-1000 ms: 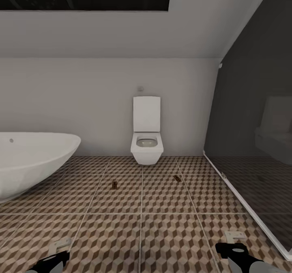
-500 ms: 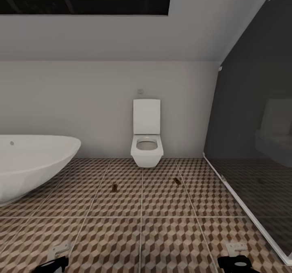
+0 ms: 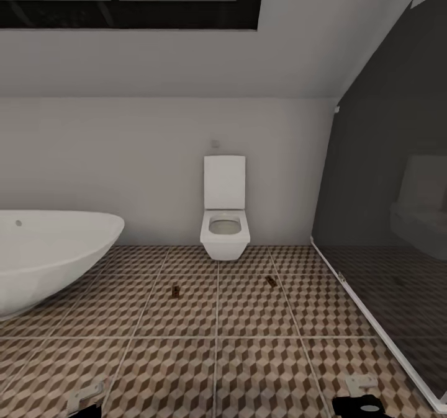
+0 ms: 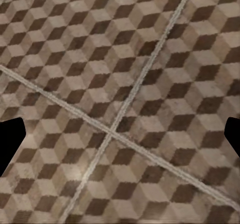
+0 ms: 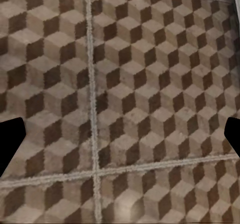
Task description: Take the four mousetraps from the cabinet in the bathroom and place them on the bathroom floor. Make sure all four end up on the same floor surface, and ensure that at least two of them are either under or directly next to the same bathroom sink.
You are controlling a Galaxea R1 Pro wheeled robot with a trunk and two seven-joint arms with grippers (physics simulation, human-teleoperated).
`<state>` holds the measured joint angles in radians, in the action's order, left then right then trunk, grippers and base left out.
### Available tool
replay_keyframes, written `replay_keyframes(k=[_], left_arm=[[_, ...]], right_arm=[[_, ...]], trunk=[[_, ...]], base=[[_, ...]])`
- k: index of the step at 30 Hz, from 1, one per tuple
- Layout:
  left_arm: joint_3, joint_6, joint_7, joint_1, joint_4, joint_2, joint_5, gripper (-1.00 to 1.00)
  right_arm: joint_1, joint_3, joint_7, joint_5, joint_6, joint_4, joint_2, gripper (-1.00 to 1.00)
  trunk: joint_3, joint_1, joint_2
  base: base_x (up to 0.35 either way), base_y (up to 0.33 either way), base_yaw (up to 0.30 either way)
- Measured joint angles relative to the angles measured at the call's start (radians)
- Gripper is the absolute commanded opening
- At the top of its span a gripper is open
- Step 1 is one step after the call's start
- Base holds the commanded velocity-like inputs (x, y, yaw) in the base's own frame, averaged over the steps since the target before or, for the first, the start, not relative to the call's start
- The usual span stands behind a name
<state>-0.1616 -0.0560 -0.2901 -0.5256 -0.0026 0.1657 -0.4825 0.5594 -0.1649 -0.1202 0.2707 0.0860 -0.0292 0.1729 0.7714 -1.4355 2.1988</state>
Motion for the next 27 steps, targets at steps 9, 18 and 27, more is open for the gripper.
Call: replay_keyframes(k=[9, 18, 27], left_arm=[[0.000, 0.000, 0.023, 0.018, 0.000, 0.000, -0.013, 1.00], [0.000, -0.001, 0.036, 0.029, 0.000, 0.000, -0.015, 1.00], [0.000, -0.002, 0.038, 0.030, 0.000, 0.000, -0.016, 1.00]], right_arm=[[-0.033, 0.000, 0.014, 0.003, 0.014, 0.000, -0.001, 1.00], [-0.042, 0.000, 0.042, 0.001, 0.025, 0.000, -0.001, 1.00], [-0.043, 0.000, 0.046, 0.000, 0.028, 0.000, 0.001, 1.00]], trunk=[[-0.028, 0.035, -0.063], [-0.056, 0.069, -0.126], [-0.085, 0.104, -0.189]], base=[[0.000, 0.000, 0.000], [0.000, 0.000, 0.000], [0.000, 0.000, 0.000]])
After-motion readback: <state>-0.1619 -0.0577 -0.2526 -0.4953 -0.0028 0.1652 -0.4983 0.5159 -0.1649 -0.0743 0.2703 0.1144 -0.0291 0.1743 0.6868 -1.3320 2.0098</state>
